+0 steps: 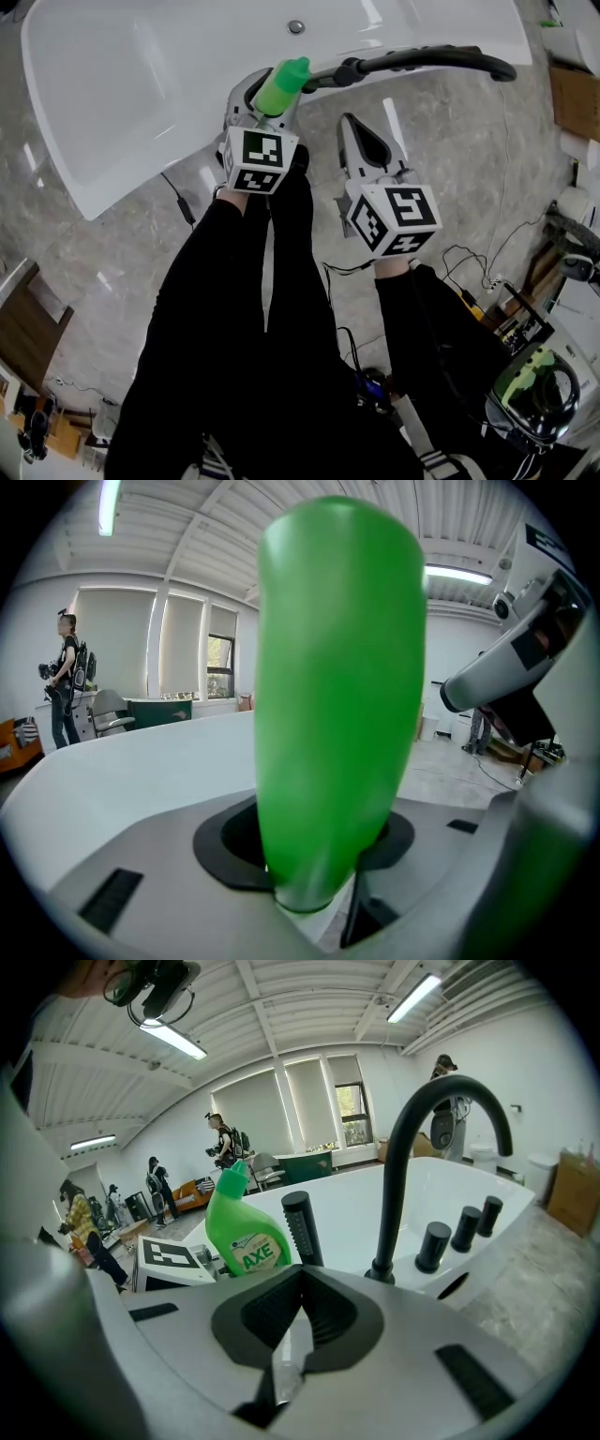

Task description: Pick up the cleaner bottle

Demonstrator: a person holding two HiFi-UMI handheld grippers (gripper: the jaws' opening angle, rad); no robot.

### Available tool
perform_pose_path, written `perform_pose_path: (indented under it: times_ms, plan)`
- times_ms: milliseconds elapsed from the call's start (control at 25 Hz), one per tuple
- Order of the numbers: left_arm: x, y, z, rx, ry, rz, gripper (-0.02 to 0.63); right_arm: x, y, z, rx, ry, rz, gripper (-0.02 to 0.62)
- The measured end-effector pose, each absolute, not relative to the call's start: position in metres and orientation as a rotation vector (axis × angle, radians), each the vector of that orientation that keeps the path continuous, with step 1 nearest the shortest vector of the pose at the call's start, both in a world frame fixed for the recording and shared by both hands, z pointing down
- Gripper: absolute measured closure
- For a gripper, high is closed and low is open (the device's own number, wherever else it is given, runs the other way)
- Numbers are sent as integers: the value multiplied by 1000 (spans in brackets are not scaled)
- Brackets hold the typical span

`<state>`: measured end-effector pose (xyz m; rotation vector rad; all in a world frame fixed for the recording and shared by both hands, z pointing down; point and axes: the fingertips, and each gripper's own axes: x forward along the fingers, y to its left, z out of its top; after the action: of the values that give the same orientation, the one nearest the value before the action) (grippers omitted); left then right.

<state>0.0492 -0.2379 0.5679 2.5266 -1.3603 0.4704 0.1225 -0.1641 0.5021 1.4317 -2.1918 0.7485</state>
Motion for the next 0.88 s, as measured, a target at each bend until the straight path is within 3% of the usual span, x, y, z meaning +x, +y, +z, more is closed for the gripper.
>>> perform_pose_path:
  times_ms: [880]
  plan:
    - [4,-229,490,2538,-1367,400,413,99,-166,441,1424,-2270,653,594]
